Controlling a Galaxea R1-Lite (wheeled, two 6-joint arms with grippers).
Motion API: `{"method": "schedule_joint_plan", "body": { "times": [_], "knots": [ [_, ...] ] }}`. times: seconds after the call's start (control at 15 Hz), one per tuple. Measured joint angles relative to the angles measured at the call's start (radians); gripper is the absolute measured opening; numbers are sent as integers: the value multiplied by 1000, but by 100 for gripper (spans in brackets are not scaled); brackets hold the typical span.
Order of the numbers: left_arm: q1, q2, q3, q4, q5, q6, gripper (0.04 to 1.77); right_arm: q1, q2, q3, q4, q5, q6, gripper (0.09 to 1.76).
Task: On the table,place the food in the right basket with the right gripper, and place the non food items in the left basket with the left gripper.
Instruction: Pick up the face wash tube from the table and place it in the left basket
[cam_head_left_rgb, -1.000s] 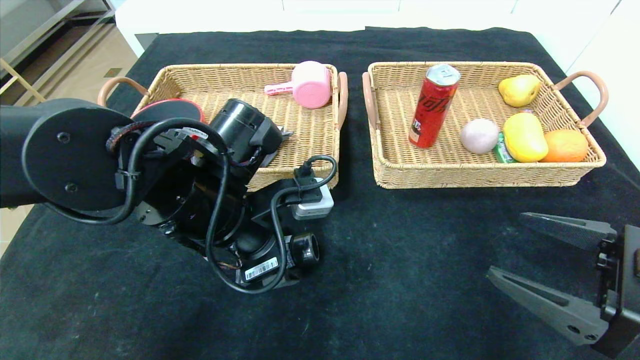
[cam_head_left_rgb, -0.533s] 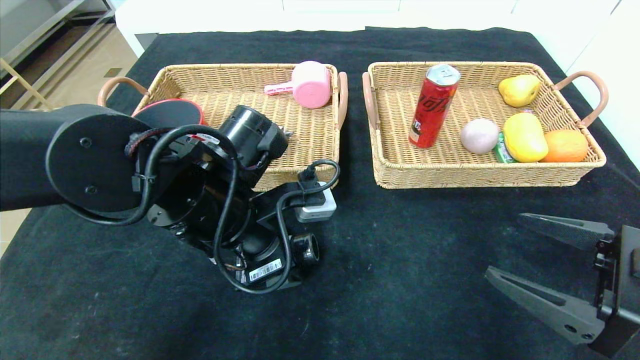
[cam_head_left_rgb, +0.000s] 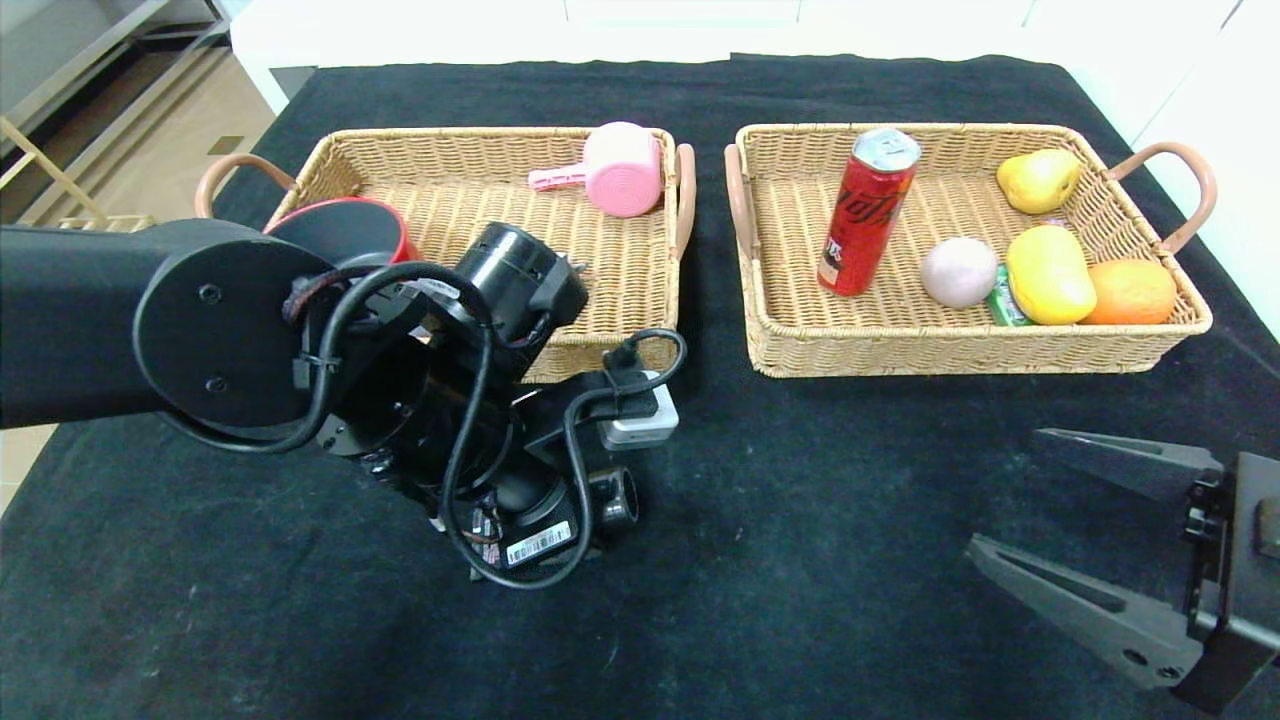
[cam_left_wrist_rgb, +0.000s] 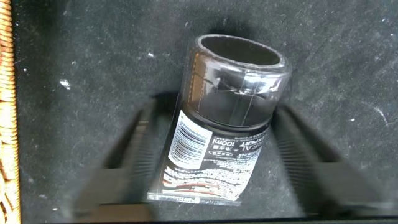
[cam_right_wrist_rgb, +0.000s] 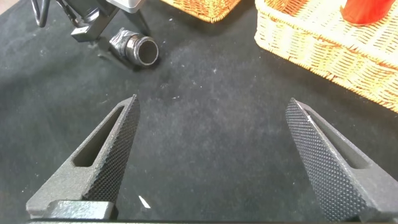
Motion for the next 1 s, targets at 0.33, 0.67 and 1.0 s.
{"method": "schedule_joint_plan", "body": {
  "times": [0.33,0.67,1.0],
  "knots": [
    [1,2,1,0,16,0,79,-1,18,-1,-1,0,1,171],
    [-2,5,0,-1,16,-5,78,-3,22,-1,-1,-1,1,171],
    [-11,6,1,0,19,-23,77,-5,22,-2,-2,-1,1,171]
  ]
}}
